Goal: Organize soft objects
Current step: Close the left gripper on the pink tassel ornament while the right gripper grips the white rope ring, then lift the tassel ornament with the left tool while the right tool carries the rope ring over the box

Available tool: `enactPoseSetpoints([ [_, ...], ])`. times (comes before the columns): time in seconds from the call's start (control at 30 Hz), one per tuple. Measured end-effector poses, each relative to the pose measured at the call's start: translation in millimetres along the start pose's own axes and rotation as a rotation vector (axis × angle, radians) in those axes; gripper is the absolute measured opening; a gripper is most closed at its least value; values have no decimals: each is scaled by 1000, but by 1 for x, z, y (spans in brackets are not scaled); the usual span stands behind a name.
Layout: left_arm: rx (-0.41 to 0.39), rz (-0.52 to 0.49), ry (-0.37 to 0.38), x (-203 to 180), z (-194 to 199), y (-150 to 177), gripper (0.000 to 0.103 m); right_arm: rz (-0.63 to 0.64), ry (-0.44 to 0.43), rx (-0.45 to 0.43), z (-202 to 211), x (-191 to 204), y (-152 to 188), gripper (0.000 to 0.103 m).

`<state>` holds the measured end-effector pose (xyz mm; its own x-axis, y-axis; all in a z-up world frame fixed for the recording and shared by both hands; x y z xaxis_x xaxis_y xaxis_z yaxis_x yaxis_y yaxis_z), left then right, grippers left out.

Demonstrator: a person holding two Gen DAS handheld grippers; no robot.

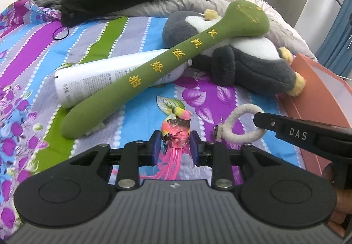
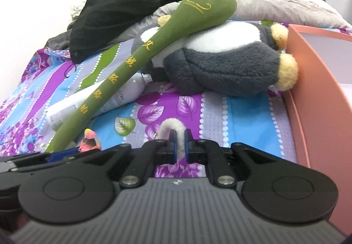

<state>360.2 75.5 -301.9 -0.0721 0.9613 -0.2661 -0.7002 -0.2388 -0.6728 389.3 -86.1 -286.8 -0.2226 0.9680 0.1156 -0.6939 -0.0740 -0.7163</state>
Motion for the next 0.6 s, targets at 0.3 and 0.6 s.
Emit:
enactPoseSetpoints([
  [0.3, 9, 39, 24, -9, 36, 23, 33, 16, 8, -1, 39, -3, 21, 10],
  [0.6, 22, 39, 42, -24, 70, 45, 33, 37, 18, 11, 81, -7, 46, 10],
])
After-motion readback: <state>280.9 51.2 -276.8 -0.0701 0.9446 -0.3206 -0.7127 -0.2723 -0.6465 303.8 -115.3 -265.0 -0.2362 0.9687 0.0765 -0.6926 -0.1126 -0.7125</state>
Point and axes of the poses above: each gripper's, at about its wrist camera, not at the fingertips, and z roughly against the way its jaws point, x to its left, y to its underside, the point moved 9 cm from there along -z, roughly the way its jaws point, and after that the axes turned 6 degrees about y, right-handed, at the moved point
